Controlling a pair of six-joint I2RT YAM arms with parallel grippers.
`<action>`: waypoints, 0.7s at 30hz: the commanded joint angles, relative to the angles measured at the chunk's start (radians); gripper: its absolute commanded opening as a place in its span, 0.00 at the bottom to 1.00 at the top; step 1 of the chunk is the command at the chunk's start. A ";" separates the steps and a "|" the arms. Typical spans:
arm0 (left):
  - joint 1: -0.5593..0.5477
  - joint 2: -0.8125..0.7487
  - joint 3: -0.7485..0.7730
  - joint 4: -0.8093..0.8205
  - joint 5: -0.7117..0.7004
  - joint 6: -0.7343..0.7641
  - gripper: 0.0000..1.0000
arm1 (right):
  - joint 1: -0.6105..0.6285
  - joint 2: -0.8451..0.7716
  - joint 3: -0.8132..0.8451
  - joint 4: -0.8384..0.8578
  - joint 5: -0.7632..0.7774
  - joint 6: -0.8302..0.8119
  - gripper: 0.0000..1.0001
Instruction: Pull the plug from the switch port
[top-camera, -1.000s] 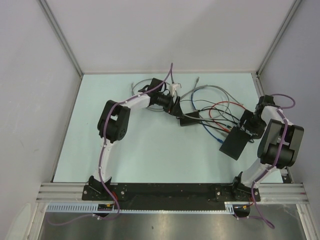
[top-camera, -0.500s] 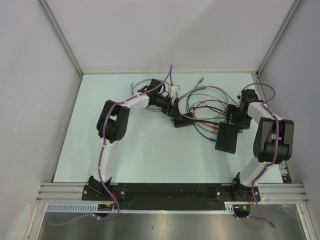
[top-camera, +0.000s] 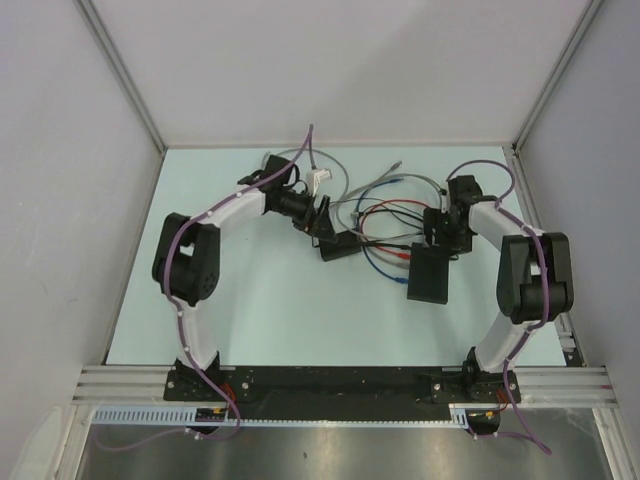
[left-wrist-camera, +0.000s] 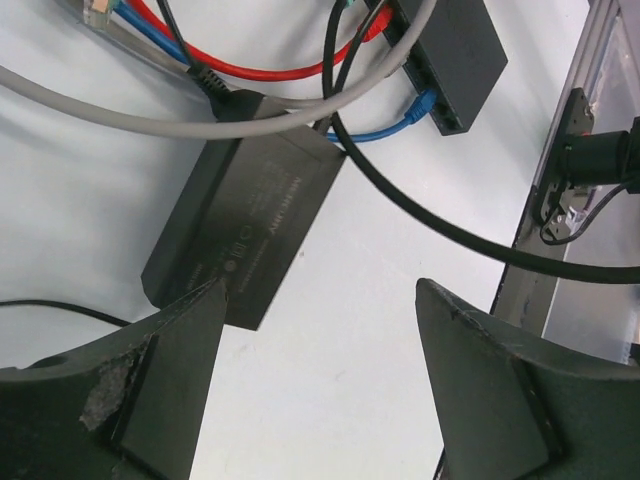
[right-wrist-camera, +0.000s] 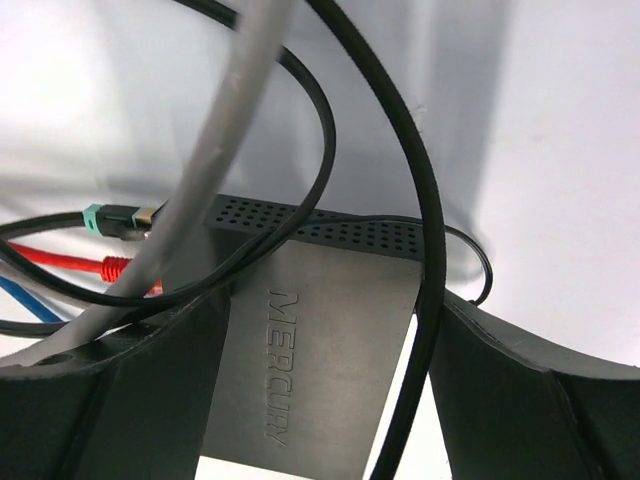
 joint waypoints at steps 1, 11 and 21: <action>0.025 -0.125 -0.038 0.000 -0.041 0.046 0.82 | 0.032 -0.004 0.057 -0.033 -0.041 0.014 0.82; 0.033 -0.133 0.062 -0.075 -0.084 0.087 0.82 | -0.052 -0.181 0.211 -0.209 -0.026 -0.221 0.93; 0.085 -0.084 0.061 -0.051 -0.049 0.015 0.83 | 0.106 -0.418 0.260 -0.150 -0.437 -0.651 0.98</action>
